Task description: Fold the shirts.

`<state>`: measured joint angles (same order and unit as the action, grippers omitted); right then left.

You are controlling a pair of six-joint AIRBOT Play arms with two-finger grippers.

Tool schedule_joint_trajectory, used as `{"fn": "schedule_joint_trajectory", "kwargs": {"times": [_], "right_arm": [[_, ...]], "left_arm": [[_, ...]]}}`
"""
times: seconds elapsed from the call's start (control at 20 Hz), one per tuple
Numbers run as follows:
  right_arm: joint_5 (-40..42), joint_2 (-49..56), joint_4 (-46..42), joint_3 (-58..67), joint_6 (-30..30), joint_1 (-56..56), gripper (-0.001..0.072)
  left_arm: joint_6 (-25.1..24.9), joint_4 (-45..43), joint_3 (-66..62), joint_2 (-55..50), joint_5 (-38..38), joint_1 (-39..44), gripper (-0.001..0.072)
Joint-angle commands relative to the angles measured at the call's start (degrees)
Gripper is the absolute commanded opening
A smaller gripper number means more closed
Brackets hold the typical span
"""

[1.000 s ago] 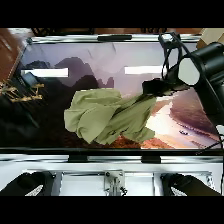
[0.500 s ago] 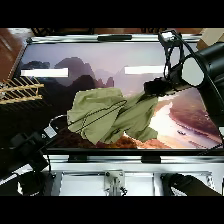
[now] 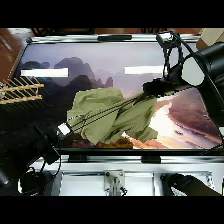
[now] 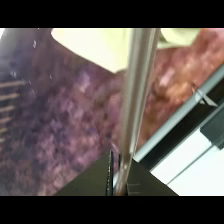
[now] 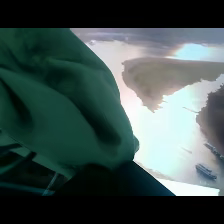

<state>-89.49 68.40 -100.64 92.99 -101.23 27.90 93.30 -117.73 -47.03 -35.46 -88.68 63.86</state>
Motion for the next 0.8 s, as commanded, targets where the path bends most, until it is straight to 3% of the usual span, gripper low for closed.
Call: {"fn": "schedule_joint_trajectory", "kwargs": {"times": [0.0,0.3,0.55,0.65,0.75], "right_arm": [[0.0,0.0,0.3,0.0,1.4,0.0,0.0057],[-0.1,-0.2,0.2,0.0,2.6,0.0,0.0058],[0.0,-4.6,2.0,0.0,8.2,0.0,0.0058],[0.5,-7.5,4.1,0.0,10.8,0.0,0.0058],[3.0,-10.2,8.7,0.0,13.6,0.0,0.0058]], "left_arm": [[0.5,-1.0,0.0,-2.1,6.2,0.1,0.0033],[0.5,-0.8,0.0,-11.5,14.8,0.1,0.0033],[4.5,2.3,-1.1,-11.0,14.1,0.2,0.0033],[3.3,4.4,-1.5,-10.6,14.1,0.2,0.0034],[-1.2,9.6,-1.5,-11.3,14.4,0.2,0.0033]]}}
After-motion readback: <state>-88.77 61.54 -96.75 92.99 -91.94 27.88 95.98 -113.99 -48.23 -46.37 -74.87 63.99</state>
